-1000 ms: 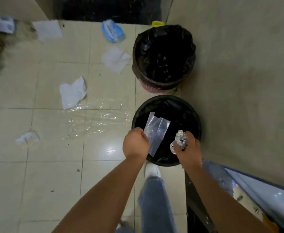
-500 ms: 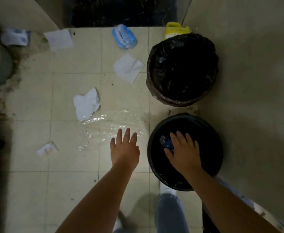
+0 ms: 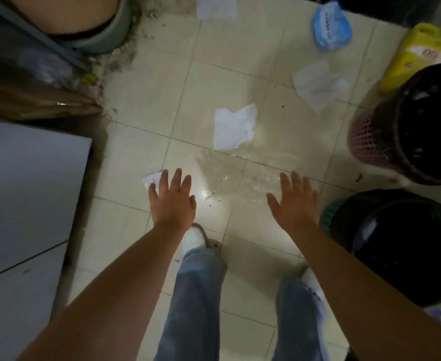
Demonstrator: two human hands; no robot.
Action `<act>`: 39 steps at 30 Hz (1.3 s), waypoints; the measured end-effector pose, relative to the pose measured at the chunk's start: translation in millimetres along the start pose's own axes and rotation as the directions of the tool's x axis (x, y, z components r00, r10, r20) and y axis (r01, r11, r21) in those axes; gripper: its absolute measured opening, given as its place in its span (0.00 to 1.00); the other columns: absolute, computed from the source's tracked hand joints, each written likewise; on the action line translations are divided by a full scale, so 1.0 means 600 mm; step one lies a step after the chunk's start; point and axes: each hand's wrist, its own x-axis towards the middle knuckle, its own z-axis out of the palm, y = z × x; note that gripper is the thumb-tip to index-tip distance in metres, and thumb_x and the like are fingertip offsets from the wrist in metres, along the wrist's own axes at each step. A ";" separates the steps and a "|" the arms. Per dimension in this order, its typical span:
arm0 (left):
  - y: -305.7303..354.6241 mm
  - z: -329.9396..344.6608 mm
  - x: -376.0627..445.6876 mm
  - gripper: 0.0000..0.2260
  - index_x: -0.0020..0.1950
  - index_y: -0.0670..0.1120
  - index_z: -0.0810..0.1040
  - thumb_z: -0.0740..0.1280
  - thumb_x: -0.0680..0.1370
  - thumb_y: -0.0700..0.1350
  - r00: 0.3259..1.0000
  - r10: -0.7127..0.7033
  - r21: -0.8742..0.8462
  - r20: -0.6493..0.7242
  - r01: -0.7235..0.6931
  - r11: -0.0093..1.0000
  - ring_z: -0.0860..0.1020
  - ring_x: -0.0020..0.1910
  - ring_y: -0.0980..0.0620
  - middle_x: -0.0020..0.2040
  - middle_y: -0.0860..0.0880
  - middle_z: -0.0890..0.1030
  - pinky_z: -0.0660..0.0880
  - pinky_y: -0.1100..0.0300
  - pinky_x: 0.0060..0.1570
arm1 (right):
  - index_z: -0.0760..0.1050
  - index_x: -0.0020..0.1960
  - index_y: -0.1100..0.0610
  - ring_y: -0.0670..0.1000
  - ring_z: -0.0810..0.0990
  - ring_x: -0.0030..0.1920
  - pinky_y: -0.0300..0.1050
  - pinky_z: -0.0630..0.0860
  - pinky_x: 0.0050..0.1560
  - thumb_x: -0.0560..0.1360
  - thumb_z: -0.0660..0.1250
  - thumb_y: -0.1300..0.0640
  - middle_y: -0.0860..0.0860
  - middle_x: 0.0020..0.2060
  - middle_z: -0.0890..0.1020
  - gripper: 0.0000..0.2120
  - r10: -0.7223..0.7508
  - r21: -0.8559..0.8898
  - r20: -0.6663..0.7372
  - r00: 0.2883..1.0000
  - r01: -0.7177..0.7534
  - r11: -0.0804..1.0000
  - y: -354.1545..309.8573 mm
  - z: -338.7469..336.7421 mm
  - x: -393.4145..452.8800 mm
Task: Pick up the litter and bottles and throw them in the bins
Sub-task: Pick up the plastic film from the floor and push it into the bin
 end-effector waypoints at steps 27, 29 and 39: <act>-0.213 0.434 0.392 0.14 0.65 0.43 0.72 0.58 0.80 0.41 0.991 -0.125 0.082 0.041 0.121 0.989 0.73 0.62 0.45 0.61 0.45 0.77 0.67 0.52 0.63 | 0.70 0.62 0.64 0.57 0.76 0.57 0.47 0.74 0.57 0.77 0.56 0.65 0.59 0.58 0.77 0.15 -0.217 -0.142 0.059 0.974 0.223 0.964 -0.202 0.401 0.403; -0.201 0.413 0.369 0.12 0.62 0.44 0.74 0.57 0.81 0.42 0.996 -0.078 0.104 0.052 0.072 0.992 0.74 0.61 0.46 0.59 0.46 0.79 0.69 0.54 0.60 | 0.71 0.63 0.63 0.56 0.76 0.58 0.45 0.73 0.60 0.78 0.55 0.63 0.58 0.59 0.78 0.15 -0.230 -0.071 0.079 0.970 0.236 0.969 -0.194 0.380 0.380; -0.028 0.134 0.149 0.13 0.60 0.42 0.76 0.57 0.81 0.44 0.952 0.306 -0.059 -0.009 -0.306 0.950 0.78 0.57 0.48 0.59 0.45 0.81 0.75 0.59 0.56 | 0.69 0.61 0.63 0.58 0.77 0.57 0.43 0.72 0.51 0.77 0.58 0.66 0.59 0.61 0.73 0.13 0.203 0.467 0.013 0.979 -0.185 0.864 -0.077 0.169 0.101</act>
